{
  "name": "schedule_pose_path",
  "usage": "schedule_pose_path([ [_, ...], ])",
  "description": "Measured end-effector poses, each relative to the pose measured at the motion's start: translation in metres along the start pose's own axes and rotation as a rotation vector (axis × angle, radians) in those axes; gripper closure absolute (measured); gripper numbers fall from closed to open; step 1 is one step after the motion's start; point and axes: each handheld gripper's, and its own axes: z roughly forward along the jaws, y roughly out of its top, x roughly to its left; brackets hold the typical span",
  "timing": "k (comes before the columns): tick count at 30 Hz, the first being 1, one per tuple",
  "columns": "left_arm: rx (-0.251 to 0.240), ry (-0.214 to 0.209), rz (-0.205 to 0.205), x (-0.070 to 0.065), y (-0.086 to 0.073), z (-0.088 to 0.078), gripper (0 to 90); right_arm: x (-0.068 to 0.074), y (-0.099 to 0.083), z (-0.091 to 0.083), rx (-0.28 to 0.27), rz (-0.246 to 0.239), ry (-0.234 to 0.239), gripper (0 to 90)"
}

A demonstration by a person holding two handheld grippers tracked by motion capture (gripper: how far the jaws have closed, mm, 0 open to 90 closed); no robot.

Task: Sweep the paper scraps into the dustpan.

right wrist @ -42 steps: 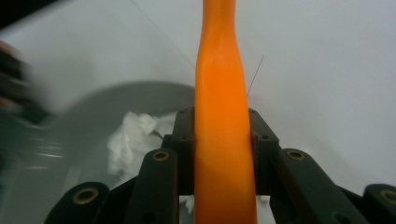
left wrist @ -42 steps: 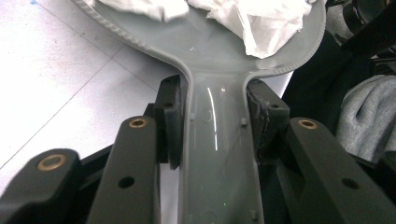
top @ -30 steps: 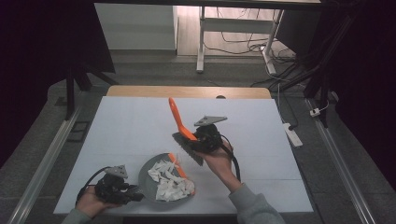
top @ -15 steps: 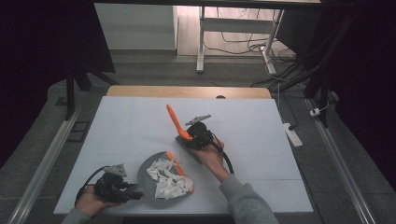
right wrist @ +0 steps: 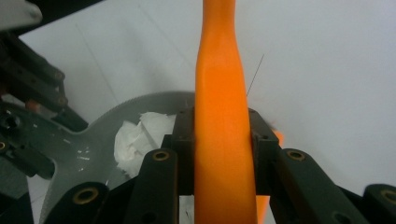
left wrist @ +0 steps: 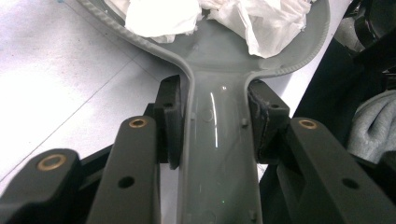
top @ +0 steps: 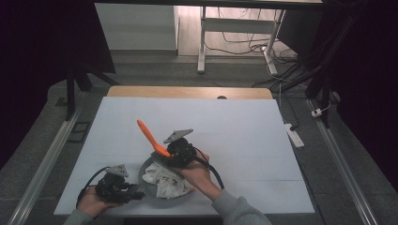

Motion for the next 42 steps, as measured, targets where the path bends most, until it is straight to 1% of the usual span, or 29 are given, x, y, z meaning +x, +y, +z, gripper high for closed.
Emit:
schedule_pose_path([
  [1,0.000,-0.001,0.000,0.000,0.000,0.000,60.9,-0.003,0.001,-0.004,-0.014,0.000,-0.016,70.2],
  [3,0.004,0.000,-0.001,0.001,0.000,0.001,60.9,-0.011,0.001,-0.013,-0.040,0.018,-0.035,70.2],
  [4,0.004,0.000,-0.002,0.002,-0.001,0.001,60.9,-0.014,0.000,-0.017,-0.046,0.028,-0.038,70.2],
  [6,0.003,-0.002,-0.007,0.002,-0.001,0.001,60.9,-0.020,-0.001,-0.023,-0.053,0.027,-0.052,70.2],
  [11,0.001,0.003,-0.010,0.002,-0.001,0.002,60.8,-0.034,-0.008,-0.040,-0.075,0.065,-0.092,70.1],
  [14,0.002,0.002,-0.009,0.001,-0.001,0.002,60.8,-0.042,-0.021,-0.045,-0.049,0.103,-0.124,70.2],
  [18,0.004,0.002,-0.006,0.001,-0.001,0.002,60.9,-0.048,-0.044,-0.045,0.011,0.152,-0.161,70.2],
  [20,0.003,0.004,-0.006,0.000,-0.001,0.002,60.9,-0.048,-0.055,-0.042,0.040,0.164,-0.161,70.1],
  [22,0.002,0.005,-0.006,0.000,-0.001,0.002,60.9,-0.045,-0.063,-0.037,0.068,0.163,-0.156,70.2],
  [24,0.004,0.006,-0.007,-0.001,0.000,0.003,60.9,-0.039,-0.066,-0.035,0.071,0.166,-0.138,70.2],
  [26,0.005,0.005,-0.006,0.000,0.000,0.003,60.9,-0.031,-0.064,-0.033,0.059,0.153,-0.128,70.2],
  [29,0.005,0.007,-0.007,-0.001,0.000,0.004,60.9,-0.019,-0.060,-0.026,0.046,0.161,-0.074,70.2],
  [30,0.005,0.007,-0.007,-0.001,0.000,0.004,60.9,-0.014,-0.058,-0.023,0.042,0.156,-0.065,70.2],
  [31,0.002,0.008,-0.007,-0.001,0.000,0.004,60.9,-0.007,-0.055,-0.021,0.030,0.139,-0.063,70.2],
  [32,0.001,0.007,-0.009,-0.001,0.000,0.004,60.9,-0.004,-0.054,-0.020,0.018,0.136,-0.053,70.2],
  [34,0.001,0.006,-0.011,0.000,0.000,0.004,60.9,0.004,-0.050,-0.021,-0.028,0.147,-0.006,70.2],
  [35,0.000,0.006,-0.012,0.000,0.000,0.004,60.9,0.009,-0.048,-0.021,-0.042,0.140,0.000,70.2],
  [36,0.001,0.005,-0.011,0.000,0.000,0.005,60.9,0.012,-0.046,-0.023,-0.054,0.122,0.000,70.2],
  [37,0.001,0.005,-0.011,0.000,0.000,0.005,60.9,0.013,-0.044,-0.024,-0.061,0.116,0.002,70.2],
  [39,0.001,0.005,-0.013,0.000,-0.001,0.005,60.9,0.011,-0.042,-0.028,-0.075,0.107,0.000,70.1],
  [41,0.002,0.006,-0.012,0.001,-0.001,0.005,60.9,0.006,-0.043,-0.034,-0.081,0.111,-0.006,70.2],
  [42,0.002,0.007,-0.012,0.001,-0.001,0.005,60.9,0.002,-0.044,-0.037,-0.083,0.121,-0.004,70.2],
])
